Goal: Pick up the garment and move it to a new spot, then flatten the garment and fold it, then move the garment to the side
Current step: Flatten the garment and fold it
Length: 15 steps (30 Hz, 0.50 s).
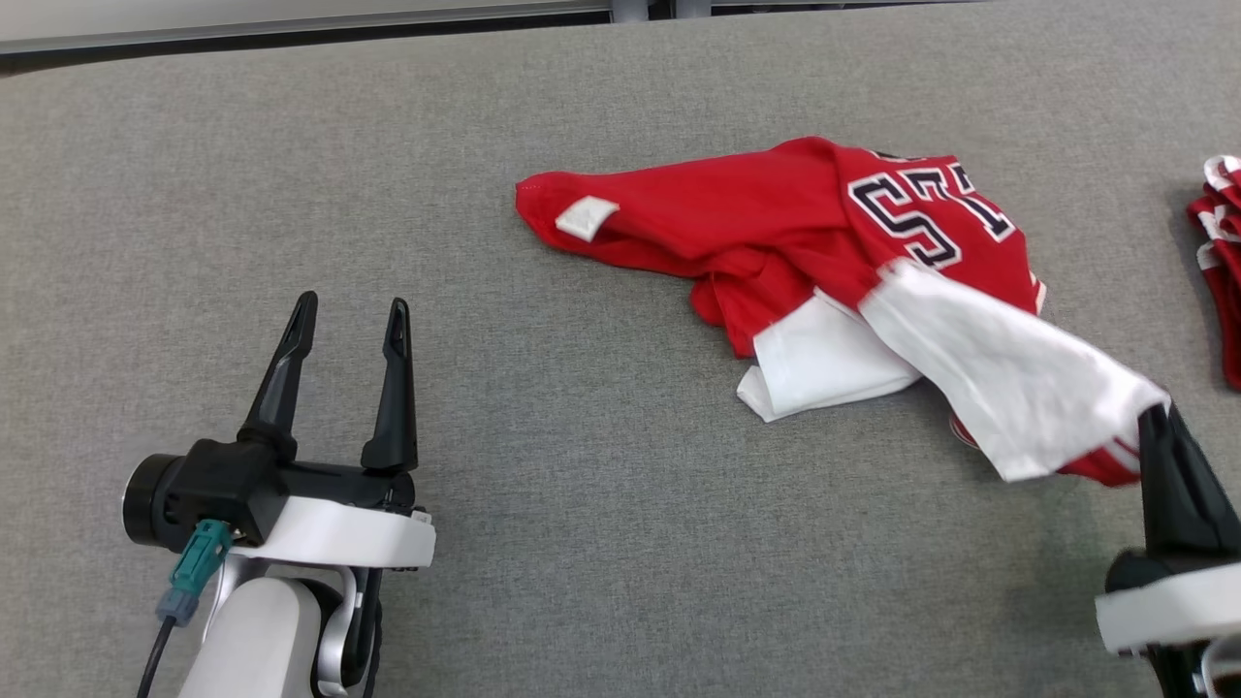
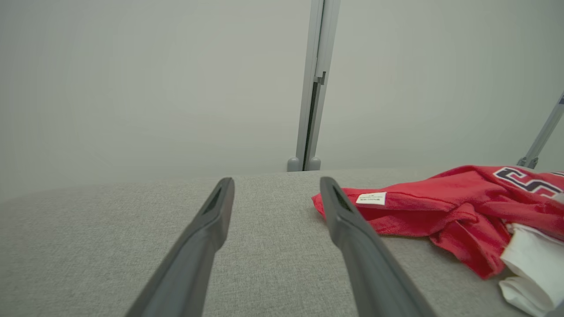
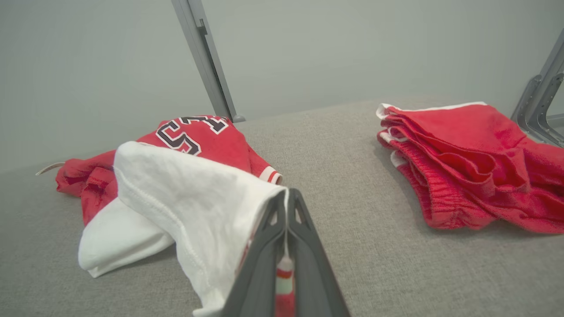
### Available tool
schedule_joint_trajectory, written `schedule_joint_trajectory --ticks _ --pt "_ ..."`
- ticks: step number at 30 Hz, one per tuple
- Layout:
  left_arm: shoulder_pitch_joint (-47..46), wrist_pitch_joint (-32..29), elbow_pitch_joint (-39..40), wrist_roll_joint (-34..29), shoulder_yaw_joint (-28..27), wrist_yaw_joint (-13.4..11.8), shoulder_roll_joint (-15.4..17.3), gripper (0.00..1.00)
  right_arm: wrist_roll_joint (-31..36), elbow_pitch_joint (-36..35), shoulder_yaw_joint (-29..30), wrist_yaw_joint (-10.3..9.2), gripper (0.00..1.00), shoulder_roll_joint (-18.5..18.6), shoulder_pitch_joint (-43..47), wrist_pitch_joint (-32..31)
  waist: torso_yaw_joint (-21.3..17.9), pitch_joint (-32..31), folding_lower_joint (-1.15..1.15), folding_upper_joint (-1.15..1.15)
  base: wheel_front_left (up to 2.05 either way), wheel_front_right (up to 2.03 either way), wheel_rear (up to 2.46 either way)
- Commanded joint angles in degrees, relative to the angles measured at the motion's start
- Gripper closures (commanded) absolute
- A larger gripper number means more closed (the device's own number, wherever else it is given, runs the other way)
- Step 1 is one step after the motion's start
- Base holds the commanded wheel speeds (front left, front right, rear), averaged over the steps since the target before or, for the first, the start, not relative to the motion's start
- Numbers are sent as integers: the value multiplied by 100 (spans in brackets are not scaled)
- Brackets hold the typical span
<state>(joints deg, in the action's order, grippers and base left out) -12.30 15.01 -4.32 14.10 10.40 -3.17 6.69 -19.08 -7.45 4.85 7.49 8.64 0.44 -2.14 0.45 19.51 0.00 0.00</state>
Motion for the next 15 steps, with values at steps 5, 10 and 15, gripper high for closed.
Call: schedule_joint_trajectory --ticks 5,10,15 --pt "-42 20 -4 -26 25 -24 44 0 -308 878 315 0 100 -166 247 -17 -50 35 0 0 0 0 0" --pt "-76 16 -47 -3 44 -18 71 0 -587 1754 183 0 0 -33 -48 299 -60 54 0 0 0 0 0" --pt "5 14 -60 32 17 -58 107 0 -721 1780 94 0 0 127 -284 641 -96 4 0 0 0 0 0"
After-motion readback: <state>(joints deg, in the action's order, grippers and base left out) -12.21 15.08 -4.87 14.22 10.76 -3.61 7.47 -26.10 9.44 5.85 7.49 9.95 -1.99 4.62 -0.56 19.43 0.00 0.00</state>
